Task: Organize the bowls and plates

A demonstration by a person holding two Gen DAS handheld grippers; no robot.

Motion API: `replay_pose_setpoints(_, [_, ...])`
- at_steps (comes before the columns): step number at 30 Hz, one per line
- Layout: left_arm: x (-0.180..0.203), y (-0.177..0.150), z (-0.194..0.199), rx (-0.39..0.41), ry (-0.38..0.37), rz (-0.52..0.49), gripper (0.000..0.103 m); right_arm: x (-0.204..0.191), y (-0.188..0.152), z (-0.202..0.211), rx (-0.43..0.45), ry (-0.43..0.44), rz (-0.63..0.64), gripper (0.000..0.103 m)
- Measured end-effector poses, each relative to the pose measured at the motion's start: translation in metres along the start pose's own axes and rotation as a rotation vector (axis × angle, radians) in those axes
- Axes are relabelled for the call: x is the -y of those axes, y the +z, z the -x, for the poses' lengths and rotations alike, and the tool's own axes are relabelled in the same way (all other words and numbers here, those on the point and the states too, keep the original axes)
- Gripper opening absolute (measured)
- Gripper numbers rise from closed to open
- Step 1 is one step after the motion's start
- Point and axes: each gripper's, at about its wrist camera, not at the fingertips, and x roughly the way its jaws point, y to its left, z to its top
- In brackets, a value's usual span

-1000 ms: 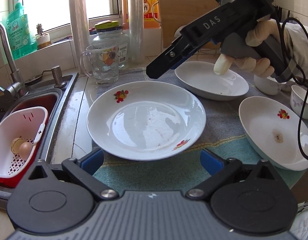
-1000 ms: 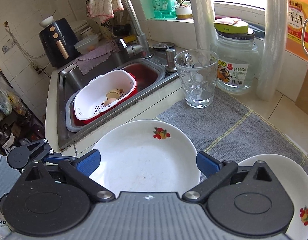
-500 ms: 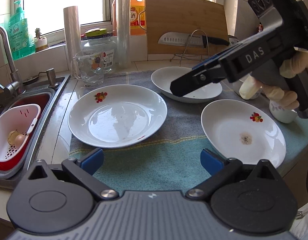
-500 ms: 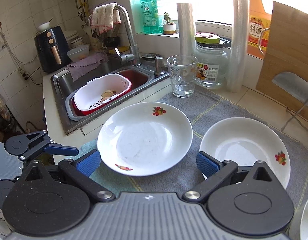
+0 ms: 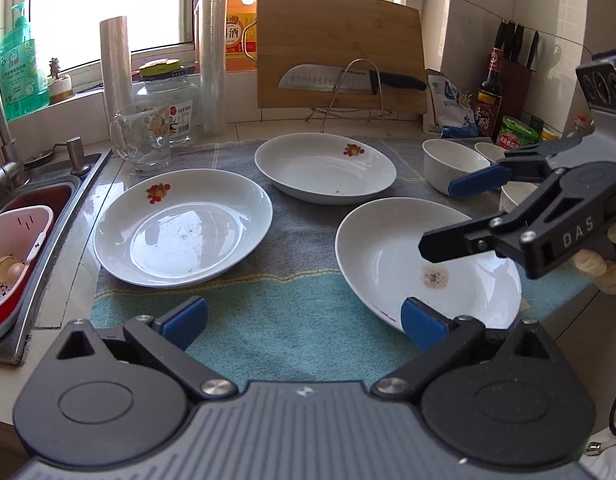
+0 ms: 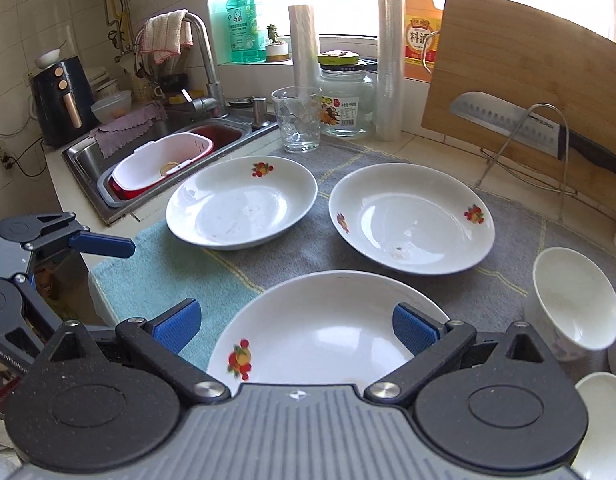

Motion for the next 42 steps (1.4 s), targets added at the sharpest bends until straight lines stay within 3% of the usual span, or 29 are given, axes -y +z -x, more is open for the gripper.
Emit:
replay_pose_setpoints(13, [0.028, 0.012, -0.013, -0.005, 0.023, -0.005, 0.102, 0.019, -0.07, 0.046, 0.004, -0.062, -0.056, 0.103])
replay_pose_setpoints(21, [0.035, 0.025, -0.023, -0.066, -0.01, -0.01, 0.102, 0.018, -0.109, 0.029, -0.047, -0.1, -0.031, 0.103])
replay_pose_setpoints(32, [0.043, 0.039, -0.04, -0.104, -0.054, -0.075, 0.102, 0.018, -0.107, 0.006, -0.036, -0.105, 0.035, 0.103])
replay_pose_setpoints(42, [0.044, 0.067, -0.078, -0.151, -0.16, -0.156, 0.102, 0.02, -0.105, 0.002, -0.015, -0.088, 0.046, 0.103])
